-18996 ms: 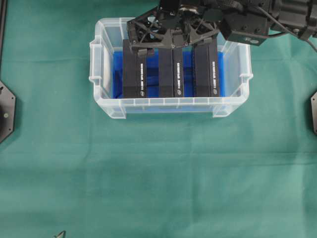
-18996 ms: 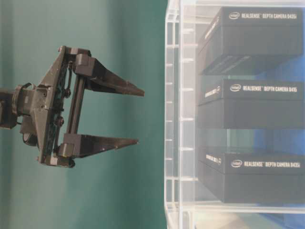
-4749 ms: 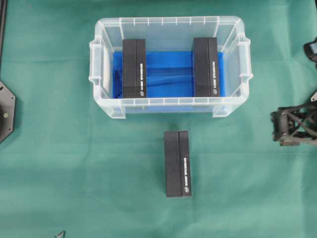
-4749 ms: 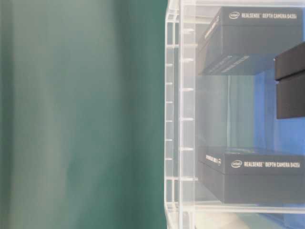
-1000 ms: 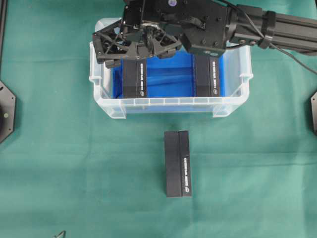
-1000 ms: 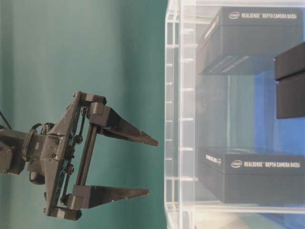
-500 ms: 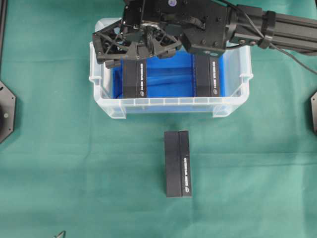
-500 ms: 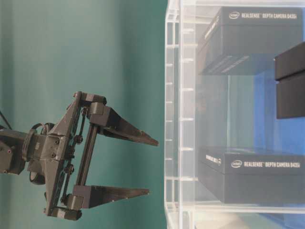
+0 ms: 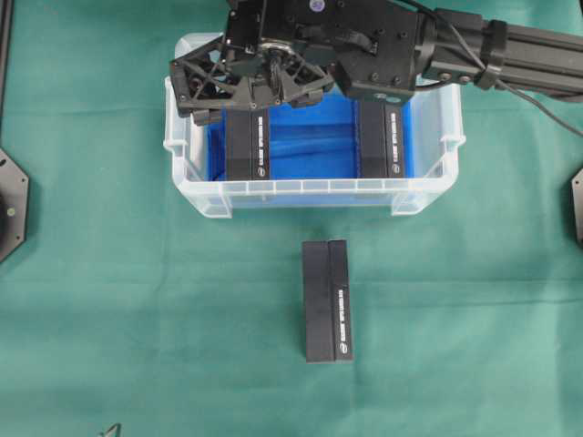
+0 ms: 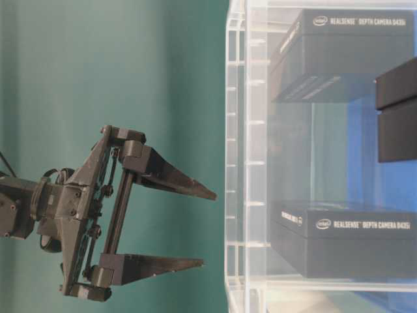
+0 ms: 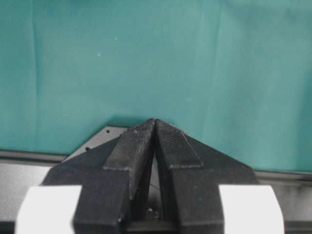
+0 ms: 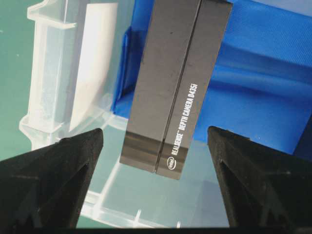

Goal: Take the box out of the case with the right arm.

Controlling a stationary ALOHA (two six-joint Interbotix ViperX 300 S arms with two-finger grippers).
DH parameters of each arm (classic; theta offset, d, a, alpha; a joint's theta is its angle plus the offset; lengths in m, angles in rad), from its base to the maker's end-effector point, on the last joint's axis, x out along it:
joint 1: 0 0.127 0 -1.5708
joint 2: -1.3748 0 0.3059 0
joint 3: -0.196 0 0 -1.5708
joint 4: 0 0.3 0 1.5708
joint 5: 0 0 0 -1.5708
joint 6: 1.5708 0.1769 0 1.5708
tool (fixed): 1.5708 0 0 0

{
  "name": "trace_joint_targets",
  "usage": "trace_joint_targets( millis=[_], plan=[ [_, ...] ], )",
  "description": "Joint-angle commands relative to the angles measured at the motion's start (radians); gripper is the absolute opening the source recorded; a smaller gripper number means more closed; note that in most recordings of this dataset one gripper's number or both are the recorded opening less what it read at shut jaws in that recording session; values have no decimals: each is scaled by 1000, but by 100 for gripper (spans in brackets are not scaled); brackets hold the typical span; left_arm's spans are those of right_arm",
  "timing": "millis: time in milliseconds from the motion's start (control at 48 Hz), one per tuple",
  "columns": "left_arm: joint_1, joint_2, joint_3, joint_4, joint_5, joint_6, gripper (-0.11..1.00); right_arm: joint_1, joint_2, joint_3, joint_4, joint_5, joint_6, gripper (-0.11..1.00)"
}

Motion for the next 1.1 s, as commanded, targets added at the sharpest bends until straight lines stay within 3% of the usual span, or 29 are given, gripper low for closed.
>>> trace_joint_targets(
  millis=[0, 1083],
  plan=[
    [-2, 2, -26, 3, -5, 0, 0, 3, -25, -25, -3, -6, -2, 88],
    [0, 2, -26, 3, -3, 0, 0, 3, -6, -23, -8, -17, -3, 89]
  ],
)
